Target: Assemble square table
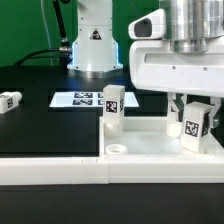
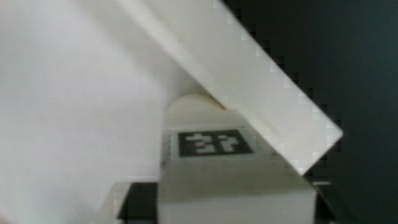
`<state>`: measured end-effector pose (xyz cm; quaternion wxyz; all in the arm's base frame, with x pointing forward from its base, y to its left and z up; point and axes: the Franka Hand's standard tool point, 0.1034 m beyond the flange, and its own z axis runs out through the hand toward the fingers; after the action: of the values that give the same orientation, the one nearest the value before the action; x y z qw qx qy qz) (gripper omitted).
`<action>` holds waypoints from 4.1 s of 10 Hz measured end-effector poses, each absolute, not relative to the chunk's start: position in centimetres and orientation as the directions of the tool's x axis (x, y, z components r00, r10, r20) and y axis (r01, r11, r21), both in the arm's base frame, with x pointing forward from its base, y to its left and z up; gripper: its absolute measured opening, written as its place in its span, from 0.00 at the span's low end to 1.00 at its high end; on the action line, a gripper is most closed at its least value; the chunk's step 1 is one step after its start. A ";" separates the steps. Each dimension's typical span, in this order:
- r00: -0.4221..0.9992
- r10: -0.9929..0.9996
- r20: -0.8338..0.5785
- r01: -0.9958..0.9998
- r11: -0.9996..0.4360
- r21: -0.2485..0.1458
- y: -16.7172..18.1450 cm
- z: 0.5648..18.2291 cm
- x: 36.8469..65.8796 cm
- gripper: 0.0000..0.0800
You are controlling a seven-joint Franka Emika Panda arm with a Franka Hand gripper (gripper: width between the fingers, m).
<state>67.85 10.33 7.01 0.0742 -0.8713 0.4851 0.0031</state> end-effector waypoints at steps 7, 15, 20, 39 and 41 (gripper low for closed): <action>0.211 -0.961 -0.176 -0.974 -0.192 -0.120 10.3 6.9 67.8 0.49; 0.911 -0.411 -0.003 -0.407 -0.901 -0.149 10.1 7.4 68.1 0.81; 0.978 -0.197 0.068 -0.189 -0.975 -0.113 10.2 7.7 68.6 0.78; 0.476 -0.871 -0.119 -0.873 -0.452 -0.183 10.2 7.3 67.7 0.80; 0.576 -0.812 -0.096 -0.811 -0.552 -0.195 10.2 7.2 67.7 0.81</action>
Offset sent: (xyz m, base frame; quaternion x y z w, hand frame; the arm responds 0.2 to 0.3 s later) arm -0.0031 -0.0054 0.0002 -0.0039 0.0296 0.2125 0.9767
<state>67.72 10.16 7.25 0.1092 -0.8810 0.4604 -0.0026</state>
